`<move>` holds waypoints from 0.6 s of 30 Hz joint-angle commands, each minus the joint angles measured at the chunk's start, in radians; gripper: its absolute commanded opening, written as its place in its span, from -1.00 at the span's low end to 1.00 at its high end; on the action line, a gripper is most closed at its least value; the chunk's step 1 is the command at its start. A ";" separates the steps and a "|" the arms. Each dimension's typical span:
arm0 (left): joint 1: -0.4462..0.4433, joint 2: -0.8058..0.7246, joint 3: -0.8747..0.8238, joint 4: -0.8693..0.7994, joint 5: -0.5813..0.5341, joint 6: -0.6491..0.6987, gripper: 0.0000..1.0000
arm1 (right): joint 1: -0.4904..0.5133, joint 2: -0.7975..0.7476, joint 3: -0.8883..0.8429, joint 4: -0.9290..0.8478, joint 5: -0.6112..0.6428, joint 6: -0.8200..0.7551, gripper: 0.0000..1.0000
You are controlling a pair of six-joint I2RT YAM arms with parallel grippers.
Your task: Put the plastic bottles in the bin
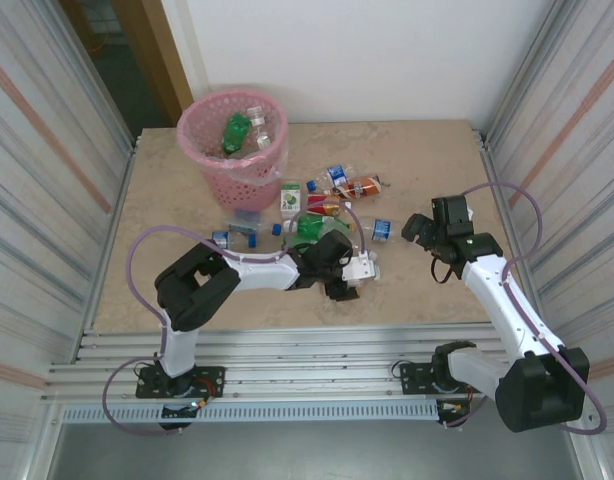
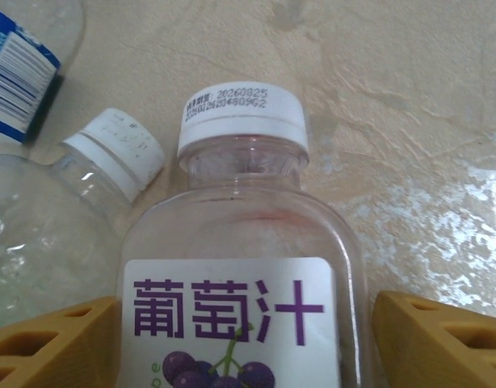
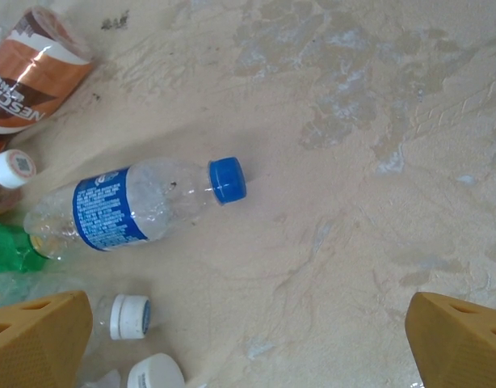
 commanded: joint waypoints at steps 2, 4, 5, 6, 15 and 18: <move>-0.018 0.015 0.025 -0.051 0.014 -0.006 0.55 | -0.006 0.010 -0.004 0.003 -0.007 -0.023 0.95; -0.019 0.015 0.025 -0.058 0.022 -0.015 0.49 | -0.006 0.011 -0.003 0.004 -0.009 -0.023 0.95; -0.020 0.015 0.025 -0.061 0.024 -0.018 0.47 | -0.006 0.011 -0.002 0.003 -0.010 -0.023 0.95; -0.021 0.017 0.025 -0.062 0.028 -0.021 0.44 | -0.006 0.011 -0.001 0.003 -0.009 -0.023 0.95; -0.029 0.018 0.031 -0.090 0.031 -0.031 -0.03 | -0.006 0.008 -0.002 0.002 -0.012 -0.021 0.95; -0.032 0.002 0.025 -0.091 0.023 -0.035 -0.06 | -0.006 0.003 -0.004 0.002 -0.013 -0.020 0.95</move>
